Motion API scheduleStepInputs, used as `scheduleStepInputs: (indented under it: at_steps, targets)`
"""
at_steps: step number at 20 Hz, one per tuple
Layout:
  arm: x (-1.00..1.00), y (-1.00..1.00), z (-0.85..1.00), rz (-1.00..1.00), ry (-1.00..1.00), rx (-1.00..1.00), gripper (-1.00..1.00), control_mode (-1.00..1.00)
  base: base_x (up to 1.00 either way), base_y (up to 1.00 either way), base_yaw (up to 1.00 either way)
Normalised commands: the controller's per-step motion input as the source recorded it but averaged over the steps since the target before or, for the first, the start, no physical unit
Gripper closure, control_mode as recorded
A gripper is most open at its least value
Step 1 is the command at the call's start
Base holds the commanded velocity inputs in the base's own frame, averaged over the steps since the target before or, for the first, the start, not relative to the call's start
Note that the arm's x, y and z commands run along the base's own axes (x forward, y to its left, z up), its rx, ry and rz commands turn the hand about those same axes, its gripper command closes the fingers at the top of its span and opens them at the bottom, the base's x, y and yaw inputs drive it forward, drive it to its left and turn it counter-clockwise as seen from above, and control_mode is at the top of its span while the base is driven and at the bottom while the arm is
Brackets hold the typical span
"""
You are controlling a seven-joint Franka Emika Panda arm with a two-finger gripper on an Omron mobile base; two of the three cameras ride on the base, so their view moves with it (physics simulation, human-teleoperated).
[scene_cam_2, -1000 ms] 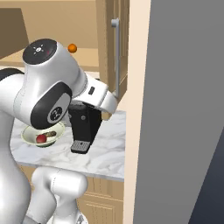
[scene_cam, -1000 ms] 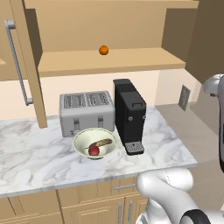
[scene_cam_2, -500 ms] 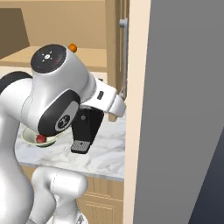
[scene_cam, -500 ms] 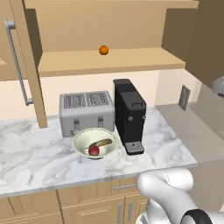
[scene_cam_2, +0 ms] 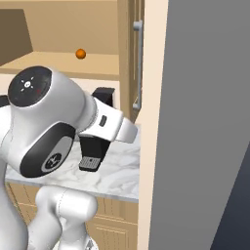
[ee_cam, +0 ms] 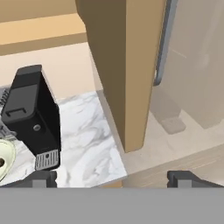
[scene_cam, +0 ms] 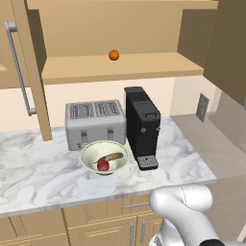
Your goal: Open the cabinet. Pick the banana and apple from the cabinet and place them into the bowl. Then close the cabinet.
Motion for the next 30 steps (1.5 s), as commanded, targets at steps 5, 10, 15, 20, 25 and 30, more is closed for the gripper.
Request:
scheduleStepInputs:
  at_steps: [5, 10, 15, 20, 25, 30]
  targets:
    - [0.19, 0.00, 0.00, 0.00, -0.02, -0.01, -1.00, -1.00, 0.00, 0.00, 0.00]
    - [0.48, -0.05, 0.00, 0.00, 0.00, 0.00, -1.00, -1.00, 0.00, 0.00, 0.00]
    - [0.36, -0.22, 0.00, 0.00, -0.03, -0.01, -1.00, -1.00, 0.00, 0.00, 0.00]
    - [0.37, -0.23, 0.00, 0.03, -0.17, 0.00, -1.00, -1.00, 0.00, 0.00, 0.00]
    - [0.39, -0.26, 0.00, 0.07, -0.20, 0.00, -1.00, -1.00, 0.00, 0.00, 0.00]
    - [0.84, -0.26, -0.01, 0.01, -0.08, 0.00, -1.00, -1.00, 0.00, 0.00, 0.00]
